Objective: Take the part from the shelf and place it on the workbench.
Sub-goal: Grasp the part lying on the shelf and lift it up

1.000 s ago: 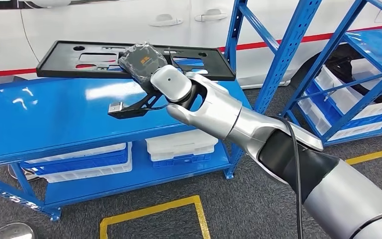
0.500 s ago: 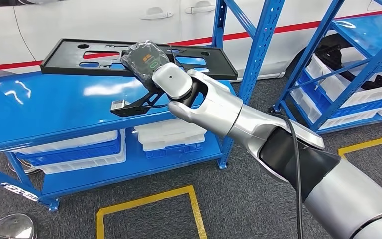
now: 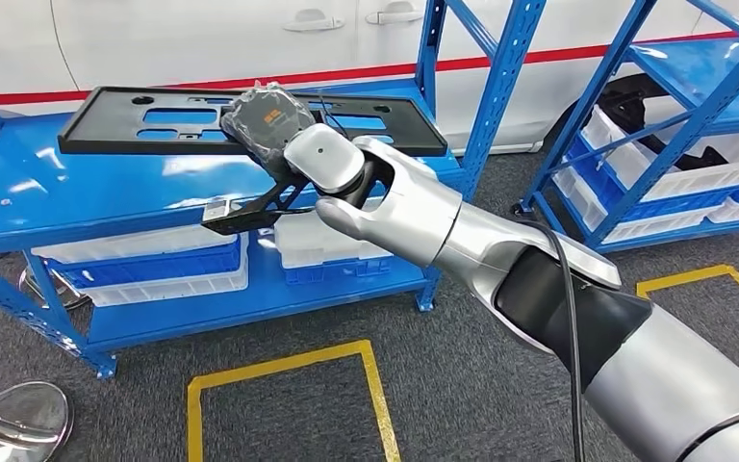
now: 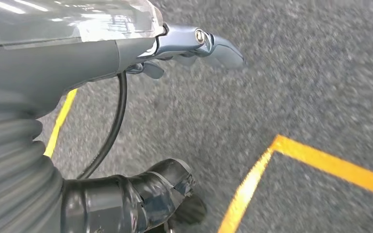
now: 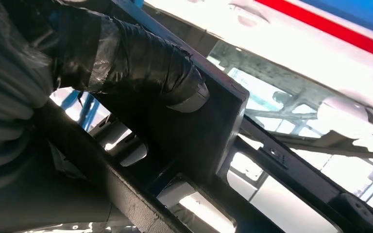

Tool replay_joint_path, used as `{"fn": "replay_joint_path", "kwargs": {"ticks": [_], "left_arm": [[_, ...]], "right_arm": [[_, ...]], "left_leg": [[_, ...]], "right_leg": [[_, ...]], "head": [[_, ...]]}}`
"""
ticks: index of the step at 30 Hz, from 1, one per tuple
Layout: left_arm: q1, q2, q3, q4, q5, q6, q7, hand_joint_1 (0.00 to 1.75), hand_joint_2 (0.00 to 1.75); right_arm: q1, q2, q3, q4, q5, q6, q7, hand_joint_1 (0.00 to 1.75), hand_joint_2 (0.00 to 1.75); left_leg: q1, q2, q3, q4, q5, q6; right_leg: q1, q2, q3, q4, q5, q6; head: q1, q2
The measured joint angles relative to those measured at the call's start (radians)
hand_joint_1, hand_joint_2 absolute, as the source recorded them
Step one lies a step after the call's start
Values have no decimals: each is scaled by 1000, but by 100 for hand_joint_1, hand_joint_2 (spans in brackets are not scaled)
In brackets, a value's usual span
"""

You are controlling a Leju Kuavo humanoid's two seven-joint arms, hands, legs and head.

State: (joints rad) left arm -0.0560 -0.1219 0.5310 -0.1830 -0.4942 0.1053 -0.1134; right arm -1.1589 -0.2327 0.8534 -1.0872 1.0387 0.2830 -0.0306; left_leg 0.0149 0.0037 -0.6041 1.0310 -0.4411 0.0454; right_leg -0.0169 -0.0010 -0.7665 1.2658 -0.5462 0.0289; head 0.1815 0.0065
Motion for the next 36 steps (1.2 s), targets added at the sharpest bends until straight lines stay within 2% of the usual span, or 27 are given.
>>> {"fn": "replay_joint_path", "kwargs": {"ticks": [1, 2, 3, 4, 6, 8, 10, 11, 13, 15, 16, 17, 18, 19, 21, 23, 25, 26, 27, 28, 30, 31, 32, 33, 34, 35, 36], "left_arm": [[0, 0, 2, 0, -1, 0, 1, 0, 175], [1, 1, 5, 0, -3, 0, 3, 0, 175], [1, 1, 8, 0, -5, 0, 6, 0, 175], [1, 1, 10, 0, -7, 0, 8, 0, 175], [1, -3, 13, 0, -10, 0, 11, 0, 175], [0, -5, 15, 0, -12, -1, 13, 0, 175], [0, -3, 16, 0, -12, -2, 14, 0, 175], [1, -2, 17, 0, -12, -2, 14, 0, 175], [3, -1, 17, 0, -12, -2, 15, 0, 175], [3, 0, 17, 0, -12, -2, 16, 0, 175], [3, 0, 17, 0, -12, -2, 16, 0, 175], [2, 1, 17, 0, -12, -2, 16, 0, 175], [2, 2, 17, 0, -12, -2, 16, 0, 175], [2, 3, 17, 0, -12, -2, 16, 0, 175], [0, 3, 17, 0, -12, -2, 16, 0, 175], [-2, 4, 17, 0, -12, -2, 17, 0, 175], [0, 4, 18, 0, -13, -2, 19, 0, 175], [1, 4, 18, 0, -14, -2, 20, 0, 175], [2, 4, 19, 0, -15, -2, 21, 0, 175], [2, 4, 19, 0, -17, -3, 22, 0, 175], [2, 4, 20, 0, -22, -3, 24, 0, 175], [2, 4, 21, 0, -25, -3, 25, 0, 175], [2, 4, 22, 0, -27, -3, 27, 0, 175], [2, 4, 22, 0, -29, -3, 28, 0, 175], [2, 4, 23, 0, -31, -3, 30, 0, 175], [2, 4, 23, 0, -32, -3, 30, 0, 175], [1, 0, 23, 0, -34, -3, 31, 0, 175]], "right_arm": [[2, 0, 1, 0, 0, -1, 0, 175, 175], [5, 0, 1, 1, 0, -3, 1, 175, 175], [7, 0, 2, 0, 0, -4, 2, 175, 175], [9, 0, 3, -1, -1, -5, 2, 175, 175], [8, 0, 4, -10, -7, -6, 3, 175, 175], [6, 0, 4, -20, -18, -8, 4, 175, 175], [4, 0, 4, -22, -25, -9, 4, 175, 175], [4, 1, 4, -23, -28, -9, 4, 175, 175], [4, 3, 4, -24, -30, -9, 4, 175, 175], [4, 6, 4, -25, -30, -9, 4, 175, 175], [5, 6, 4, -26, -30, -9, 4, 175, 175], [5, 6, 4, -26, -30, -9, 4, 175, 175], [6, 6, 4, -26, -30, -9, 4, 175, 175], [6, 6, 4, -26, -30, -9, 4, 175, 175], [6, 6, 4, -28, -30, -9, 4, 175, 175], [5, 6, 4, -32, -30, -10, 4, 175, 175], [7, 5, 4, -33, -30, -10, 4, 175, 175], [9, 4, 4, -32, -31, -10, 4, 175, 175], [10, 2, 4, -31, -31, -9, 4, 175, 175], [11, 1, 4, -31, -32, -8, 4, 175, 175], [10, 0, 5, -31, -34, -6, 3, 175, 175], [10, 0, 5, -31, -36, -5, 3, 175, 175], [11, 0, 5, -31, -37, -4, 4, 175, 175], [11, 0, 5, -31, -39, -3, 4, 175, 175], [11, 0, 5, -31, -41, -3, 4, 175, 175], [10, 0, 5, -31, -44, -2, 4, 175, 175], [8, 0, 5, -32, -47, -3, 4, 175, 175]], "left_leg": [[-3, 0, -16, 1, 12, 1], [-6, 0, -30, 2, 22, 1], [-9, 0, -44, 2, 33, 1], [-12, 0, -56, 3, 43, 1], [-17, 0, -72, 3, 61, -3], [-14, 1, -76, -5, 81, -11], [-11, 2, -77, -17, 98, -21], [-11, 0, -83, -13, 89, -26], [-10, -3, -107, 45, 16, -36], [-2, -3, -135, 171, -80, -48], [2, -3, -141, 227, -96, -55], [7, -3, -137, 266, -91, -61], [11, -3, -119, 270, -66, -67], [16, -3, -83, 239, -38, -73], [21, -5, 14, 113, -39, -84], [18, -9, 67, 26, -75, -75], [14, -9, 61, 14, -70, -52], [14, -7, 53, 13, -60, -42], [14, -5, 43, 11, -48, -31], [14, -2, 31, 9, -35, -23], [8, -1, 1, 10, -10, -13], [3, -1, -15, 10, 1, -12], [-1, -1, -30, 11, 13, -10], [-6, -1, -45, 12, 24, -9], [-11, -2, -58, 12, 35, -8], [-15, -2, -68, 12, 45, -8], [-19, -2, -77, 11, 55, -9]], "right_leg": [[1, 0, -2, 48, -11, 0], [2, 0, 11, 66, 1, -3], [5, 0, 41, 49, 26, -9], [10, 1, 88, 0, 51, -19], [22, -1, 194, -145, 50, -46], [32, -3, 246, -232, 33, -59], [30, -4, 245, -256, 54, -63], [25, -6, 242, -268, 68, -67], [14, -10, 225, -285, 100, -71], [12, -10, 194, -284, 125, -71], [11, -10, 177, -281, 136, -68], [8, -10, 159, -276, 147, -64], [5, -11, 141, -270, 156, -58], [1, -11, 122, -260, 164, -52], [-2, -11, 89, -236, 175, -39], [1, -11, 69, -222, 189, -26], [0, -10, 60, -224, 207, -13], [-3, -8, 55, -221, 201, -9], [-5, -7, 45, -203, 176, -5], [-6, -5, 32, -164, 131, -3], [-5, -3, 2, -36, 25, -2], [-4, -3, -6, 27, -4, -3], [-2, -3, -4, 66, -7, -7], [2, -3, 16, 72, 11, -14], [8, -3, 54, 41, 37, -26], [17, -2, 106, -18, 54, -43], [27, -2, 166, -97, 51, -63]], "head": [[0, 0], [0, 0], [0, 0], [0, 0], [0, 0], [0, 0], [0, 0], [0, 0], [0, 0], [-1, 0], [-1, 0], [-1, 0], [-1, 0], [-1, 0], [-1, 0], [0, 0], [0, 0], [0, 0], [0, 0], [0, 0], [0, 0], [0, 0], [0, 0], [0, 0], [0, 0], [0, 0], [0, 0]]}}
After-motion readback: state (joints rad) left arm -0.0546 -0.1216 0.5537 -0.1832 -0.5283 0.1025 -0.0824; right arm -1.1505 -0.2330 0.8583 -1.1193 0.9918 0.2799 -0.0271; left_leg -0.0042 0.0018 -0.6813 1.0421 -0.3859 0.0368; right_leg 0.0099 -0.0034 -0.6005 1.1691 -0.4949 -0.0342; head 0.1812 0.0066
